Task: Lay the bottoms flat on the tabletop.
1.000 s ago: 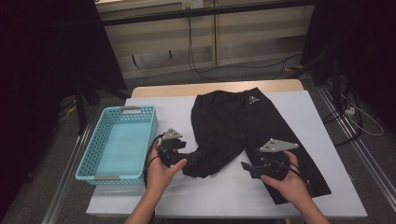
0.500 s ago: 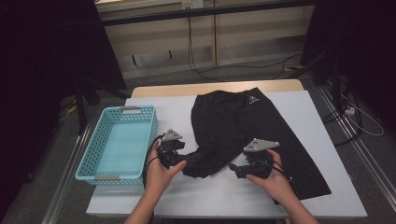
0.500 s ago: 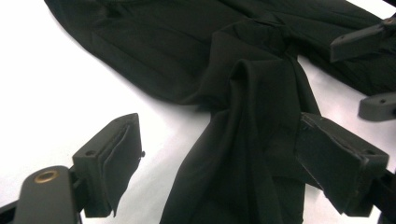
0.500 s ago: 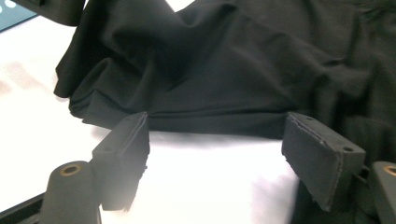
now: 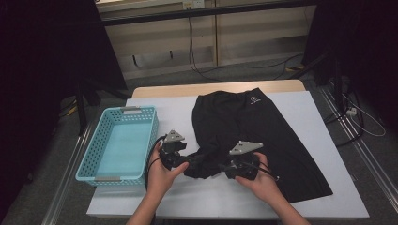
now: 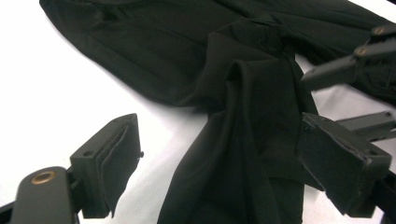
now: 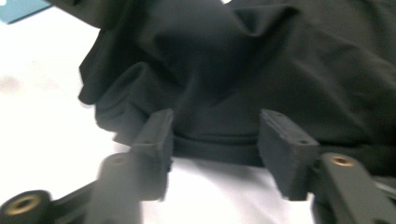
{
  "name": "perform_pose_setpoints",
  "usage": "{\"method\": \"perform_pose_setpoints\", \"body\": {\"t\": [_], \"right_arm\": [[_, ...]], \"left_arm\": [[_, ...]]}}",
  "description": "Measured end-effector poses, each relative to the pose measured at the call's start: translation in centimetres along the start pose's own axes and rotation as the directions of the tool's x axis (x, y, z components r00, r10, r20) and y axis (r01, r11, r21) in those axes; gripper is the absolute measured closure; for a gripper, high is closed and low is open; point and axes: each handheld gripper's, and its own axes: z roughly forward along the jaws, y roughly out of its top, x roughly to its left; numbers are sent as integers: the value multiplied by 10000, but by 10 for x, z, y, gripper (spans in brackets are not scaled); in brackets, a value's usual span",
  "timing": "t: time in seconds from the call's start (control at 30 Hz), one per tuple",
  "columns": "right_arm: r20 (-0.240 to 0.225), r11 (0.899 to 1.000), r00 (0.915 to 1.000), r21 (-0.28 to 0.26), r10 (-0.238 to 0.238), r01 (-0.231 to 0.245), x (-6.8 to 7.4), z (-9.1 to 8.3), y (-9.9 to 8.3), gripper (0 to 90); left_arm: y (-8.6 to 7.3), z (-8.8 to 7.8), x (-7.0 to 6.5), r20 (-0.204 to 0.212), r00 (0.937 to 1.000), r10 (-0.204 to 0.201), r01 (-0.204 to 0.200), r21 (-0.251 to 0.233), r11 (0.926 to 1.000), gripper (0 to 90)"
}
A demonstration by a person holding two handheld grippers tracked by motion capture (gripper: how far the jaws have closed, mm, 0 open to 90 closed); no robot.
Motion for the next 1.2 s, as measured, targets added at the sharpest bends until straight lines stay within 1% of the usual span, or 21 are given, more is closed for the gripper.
{"method": "perform_pose_setpoints", "body": {"t": [0.07, 0.1, 0.17, 0.33, 0.37, 0.43, 0.47, 0.5, 0.53, 0.57, 0.63, 0.67, 0.7, 0.73, 0.8, 0.87, 0.9, 1.0, 1.07, 1.13, 1.2], "right_arm": [[45, 9999, 9998, -27, -170, 170, 3, 4, 3, 570], [12, 9998, 9999, -110, -167, 167, 5, 6, 4, 584], [-169, 9995, 9998, -316, -47, 41, 6, 9, 6, 615], [-597, 9997, 9981, -215, -125, 112, 13, 14, 8, 630], [-686, 9997, 9975, -218, -164, 150, 14, 14, 9, 631], [-870, 9994, 9958, -237, -277, 257, 19, 15, 11, 628], [-870, 9993, 9956, -195, -343, 327, 21, 16, 11, 631], [-912, 9991, 9950, -126, -406, 396, 24, 18, 11, 658], [-976, 9986, 9938, -35, -533, 532, 25, 19, 10, 677], [-990, 9985, 9936, 63, -541, 550, 27, 21, 10, 692], [-966, 9972, 9930, 260, -673, 701, 26, 24, 8, 778], [-973, 9969, 9926, 226, -727, 753, 26, 24, 7, 816], [-999, 9962, 9917, 261, -806, 836, 25, 23, 7, 863], [-1075, 9958, 9908, 299, -824, 861, 24, 22, 7, 887], [-1240, 9963, 9895, 349, -738, 787, 22, 19, 6, 897], [-1254, 9961, 9893, 375, -751, 804, 21, 16, 4, 899], [-1305, 9961, 9887, 399, -732, 790, 20, 13, 4, 900], [-1275, 9969, 9894, 286, -695, 737, 14, -1, 2, 900], [-1132, 9976, 9914, 165, -653, 675, 9, -11, -1, 900], [-1039, 9984, 9932, 129, -526, 543, 2, -20, -4, 900], [-907, 9989, 9950, 157, -421, 437, -5, -28, -8, 900]], "left_arm": [[-2, 1, 1, -19, 10000, 16, -16, 92, 10000, 145], [-3, 1, 2, -58, 9999, -92, 92, 102, 9999, 145], [-5, 1, 4, -60, 9998, -168, 169, 134, 9998, 145], [-5, -1, 4, -70, 9998, -193, 193, 89, 9998, 153], [-5, -2, 5, -7, 9998, -208, 208, 95, 9997, 165], [-6, -4, 5, 184, 9995, -266, 265, 55, 9996, 249], [-5, -5, 5, 173, 9995, -250, 250, 52, 9997, 270], [-5, -6, 5, 99, 9997, -238, 238, 19, 9997, 268], [-4, -7, 4, 136, 9996, -241, 241, 17, 9997, 291], [-4, -7, 4, 249, 9995, -186, 186, 7, 9998, 328], [-5, -7, 2, 290, 9994, -164, 163, 50, 9999, 352], [-5, -7, 1, 344, 9993, -122, 119, 80, 9999, 388], [-5, -7, 0, 422, 9990, -156, 153, 70, 9999, 414], [-5, -7, -1, 555, 9983, -172, 165, 124, 9998, 451], [-5, -7, -3, 716, 9973, -136, 122, 194, 9997, 525], [-4, -7, -4, 797, 9966, -195, 182, 170, 9997, 565], [-3, -8, -5, 826, 9965, -137, 120, 205, 9997, 584], [-3, -7, -7, 1045, 9943, -213, 195, 185, 9996, 671], [-3, -5, -7, 1183, 9927, -227, 186, 355, 9992, 698], [-4, -1, -7, 1344, 9899, -446, 395, 402, 9984, 721], [-4, 3, -8, 1400, 9887, -543, 479, 490, 9977, 737]]}}
